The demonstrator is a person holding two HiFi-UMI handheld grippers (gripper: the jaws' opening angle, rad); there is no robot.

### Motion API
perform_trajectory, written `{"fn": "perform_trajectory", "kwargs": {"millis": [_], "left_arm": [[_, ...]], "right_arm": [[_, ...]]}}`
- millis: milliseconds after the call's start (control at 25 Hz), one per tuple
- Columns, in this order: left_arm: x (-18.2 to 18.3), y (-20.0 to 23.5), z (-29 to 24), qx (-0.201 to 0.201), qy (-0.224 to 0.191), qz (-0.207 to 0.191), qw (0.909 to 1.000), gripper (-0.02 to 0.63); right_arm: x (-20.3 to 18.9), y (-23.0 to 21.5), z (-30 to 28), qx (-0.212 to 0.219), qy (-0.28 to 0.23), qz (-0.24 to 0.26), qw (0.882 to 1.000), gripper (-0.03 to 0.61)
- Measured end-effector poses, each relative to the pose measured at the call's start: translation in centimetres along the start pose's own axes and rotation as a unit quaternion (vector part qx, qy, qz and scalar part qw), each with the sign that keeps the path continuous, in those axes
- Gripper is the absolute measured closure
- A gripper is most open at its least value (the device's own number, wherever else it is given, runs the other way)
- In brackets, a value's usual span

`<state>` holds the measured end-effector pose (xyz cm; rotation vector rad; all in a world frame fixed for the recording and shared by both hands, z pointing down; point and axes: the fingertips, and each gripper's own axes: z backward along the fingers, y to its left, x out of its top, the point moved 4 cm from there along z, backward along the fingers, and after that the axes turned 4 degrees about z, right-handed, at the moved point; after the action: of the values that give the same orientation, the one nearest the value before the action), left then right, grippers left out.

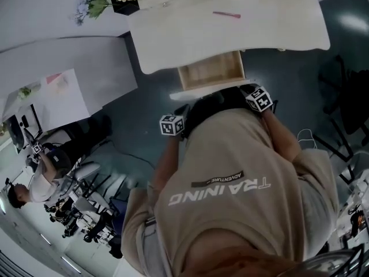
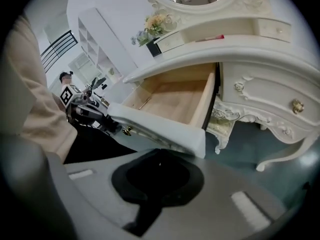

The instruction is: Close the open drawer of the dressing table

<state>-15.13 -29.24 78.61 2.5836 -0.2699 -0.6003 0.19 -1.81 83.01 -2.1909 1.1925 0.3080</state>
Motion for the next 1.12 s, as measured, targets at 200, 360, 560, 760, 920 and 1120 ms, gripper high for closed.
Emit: {"fn": "perform_trajectory", "kwargs": {"millis": [200, 360, 560, 760, 920, 1120], "left_arm": [[0.6, 0.4, -2.1, -0.022, 0.021, -0.001, 0.9995, 0.606], [0.5, 0.8, -2.6, -0.045, 0.024, -0.004, 0.9987, 0.607], [0.3, 1.6, -3.1, -0.052, 0.053, -0.031, 0.9968, 0.606], [1.7, 2.8, -3.7, -0.046, 0.048, -0.022, 0.9976, 0.607], [1.9, 3.0, -4.1, -0.05, 0.06, -0.02, 0.9968, 0.606], [3.9, 3.8, -4.0, -0.04, 0.042, 0.016, 0.9982, 0.607]], "right_arm": [[0.1, 0.8, -0.7, 0.021, 0.018, 0.005, 1.0, 0.575], [0.9, 0.5, 0.0, 0.01, 0.02, -0.025, 0.999, 0.574], [1.5, -0.1, 0.9, 0.011, 0.003, -0.073, 0.997, 0.574], [3.2, 0.2, -0.4, 0.025, 0.026, -0.042, 0.998, 0.575], [3.7, -0.2, -0.7, 0.012, 0.04, -0.033, 0.999, 0.575], [5.2, -1.9, -0.6, 0.003, 0.022, -0.054, 0.998, 0.575]]}}
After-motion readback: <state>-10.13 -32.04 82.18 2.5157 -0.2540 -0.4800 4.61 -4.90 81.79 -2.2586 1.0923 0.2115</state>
